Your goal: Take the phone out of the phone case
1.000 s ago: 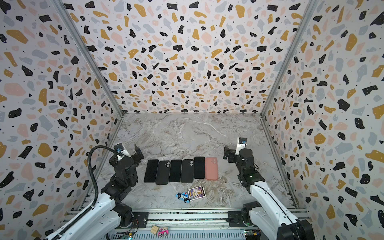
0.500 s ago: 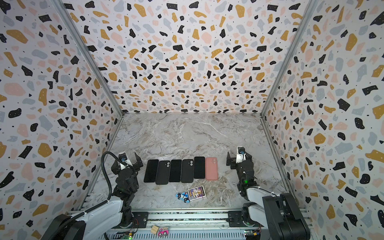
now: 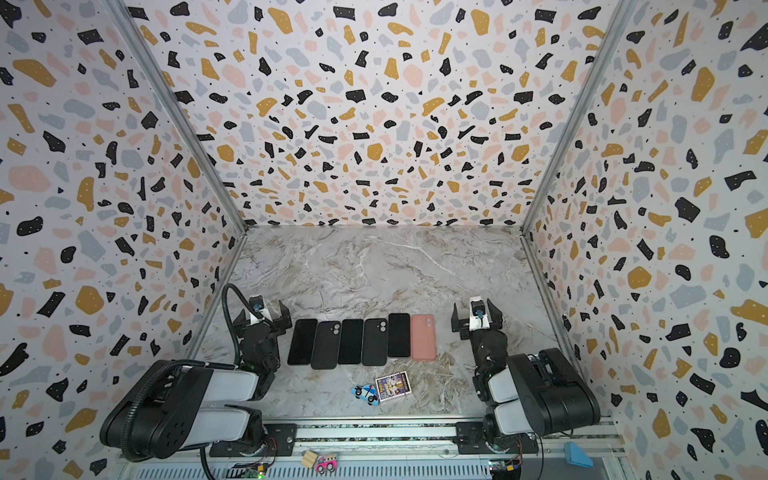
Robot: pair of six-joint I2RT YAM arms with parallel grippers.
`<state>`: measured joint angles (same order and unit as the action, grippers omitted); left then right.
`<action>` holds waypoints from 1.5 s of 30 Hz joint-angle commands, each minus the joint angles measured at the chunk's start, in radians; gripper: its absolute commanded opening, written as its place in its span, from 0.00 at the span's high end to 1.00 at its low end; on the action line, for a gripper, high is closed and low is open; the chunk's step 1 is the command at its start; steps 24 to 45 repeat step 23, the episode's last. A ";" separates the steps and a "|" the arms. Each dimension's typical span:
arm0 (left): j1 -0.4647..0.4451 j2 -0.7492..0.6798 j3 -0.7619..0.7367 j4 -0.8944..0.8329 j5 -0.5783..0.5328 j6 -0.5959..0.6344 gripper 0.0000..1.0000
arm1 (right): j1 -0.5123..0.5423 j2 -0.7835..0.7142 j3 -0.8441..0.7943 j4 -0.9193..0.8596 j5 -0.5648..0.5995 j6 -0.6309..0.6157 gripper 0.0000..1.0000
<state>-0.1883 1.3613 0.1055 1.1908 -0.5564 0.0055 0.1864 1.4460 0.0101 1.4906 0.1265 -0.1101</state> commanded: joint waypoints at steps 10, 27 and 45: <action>0.052 0.034 0.062 0.009 0.068 -0.050 0.01 | -0.107 0.038 0.185 -0.230 0.020 0.135 0.01; 0.052 0.024 0.055 0.012 0.069 -0.050 0.00 | -0.074 0.041 0.181 -0.214 0.102 0.130 0.01; 0.052 0.024 0.055 0.012 0.069 -0.050 0.00 | -0.074 0.041 0.181 -0.214 0.102 0.130 0.01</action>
